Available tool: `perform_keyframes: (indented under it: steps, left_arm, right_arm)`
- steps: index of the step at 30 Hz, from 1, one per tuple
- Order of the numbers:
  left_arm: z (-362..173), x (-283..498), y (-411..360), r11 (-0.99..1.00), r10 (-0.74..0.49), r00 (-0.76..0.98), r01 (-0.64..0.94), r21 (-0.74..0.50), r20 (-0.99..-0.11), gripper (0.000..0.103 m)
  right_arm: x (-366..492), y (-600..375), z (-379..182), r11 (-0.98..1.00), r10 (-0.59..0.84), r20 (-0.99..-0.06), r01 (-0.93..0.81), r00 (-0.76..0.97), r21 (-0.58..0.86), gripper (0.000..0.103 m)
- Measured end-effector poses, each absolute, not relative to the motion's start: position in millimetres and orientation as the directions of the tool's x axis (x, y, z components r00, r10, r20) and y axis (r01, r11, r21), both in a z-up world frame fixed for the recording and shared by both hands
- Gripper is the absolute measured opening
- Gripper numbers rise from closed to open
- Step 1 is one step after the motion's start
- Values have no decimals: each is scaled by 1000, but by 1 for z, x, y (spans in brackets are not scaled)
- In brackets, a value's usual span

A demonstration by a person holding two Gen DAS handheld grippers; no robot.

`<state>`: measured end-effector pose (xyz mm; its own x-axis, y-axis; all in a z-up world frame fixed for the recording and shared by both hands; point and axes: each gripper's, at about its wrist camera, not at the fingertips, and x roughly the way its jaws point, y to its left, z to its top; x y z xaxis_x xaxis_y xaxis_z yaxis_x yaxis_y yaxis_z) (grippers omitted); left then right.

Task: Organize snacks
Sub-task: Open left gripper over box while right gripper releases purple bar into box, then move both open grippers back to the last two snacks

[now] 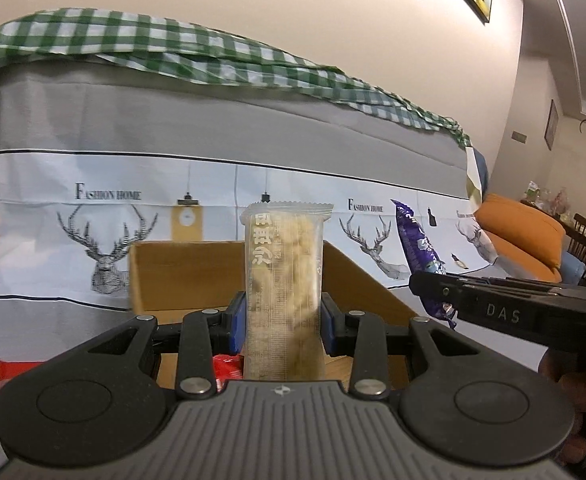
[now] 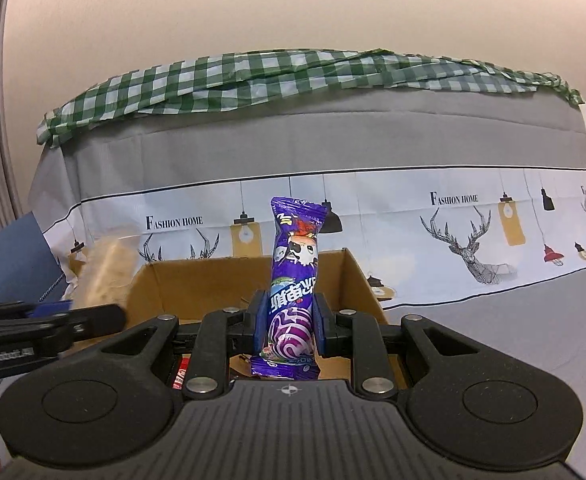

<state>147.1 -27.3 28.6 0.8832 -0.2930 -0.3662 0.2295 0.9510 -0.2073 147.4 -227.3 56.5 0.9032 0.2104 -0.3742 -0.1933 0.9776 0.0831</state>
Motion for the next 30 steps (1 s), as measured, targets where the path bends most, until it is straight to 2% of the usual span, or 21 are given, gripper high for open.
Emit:
perform_keyframes:
  steps: [6, 7, 8, 10, 11, 20, 28, 29, 30]
  left_arm:
    - [26, 158, -32, 944, -312, 873, 241, -225, -374, 41]
    - [25, 159, -31, 942, -317, 869, 242, -232, -379, 46]
    - [26, 159, -30, 942, -317, 870, 240, -236, -378, 49]
    - [27, 157, -26, 946, -301, 879, 227, -230, -370, 53]
    - [28, 157, -23, 948, -295, 882, 222, -227, -369, 53]
    - [35, 145, 7, 967, -219, 904, 151, -207, -367, 52]
    - [47, 131, 55, 975, -111, 921, 28, -220, -374, 29]
    - [49, 132, 62, 972, -104, 916, 11, -235, -388, 28]
    - [50, 136, 72, 968, -99, 909, -7, -250, -406, 28]
  right_arm:
    - [151, -231, 52, 976, 216, -399, -198, 891, 86, 24]
    - [153, -230, 51, 976, 218, -410, -200, 885, 88, 24]
    - [154, -229, 50, 977, 211, -417, -193, 884, 85, 26]
    - [155, -228, 49, 981, 195, -418, -181, 887, 73, 46]
    - [155, -227, 49, 982, 191, -415, -177, 889, 73, 48]
    - [155, -211, 46, 982, 188, -427, -177, 884, 66, 54]
    - [148, -183, 46, 974, 228, -412, -214, 882, 81, 54]
    - [147, -180, 46, 971, 238, -408, -221, 882, 88, 52]
    - [147, -176, 46, 969, 246, -406, -227, 880, 95, 45]
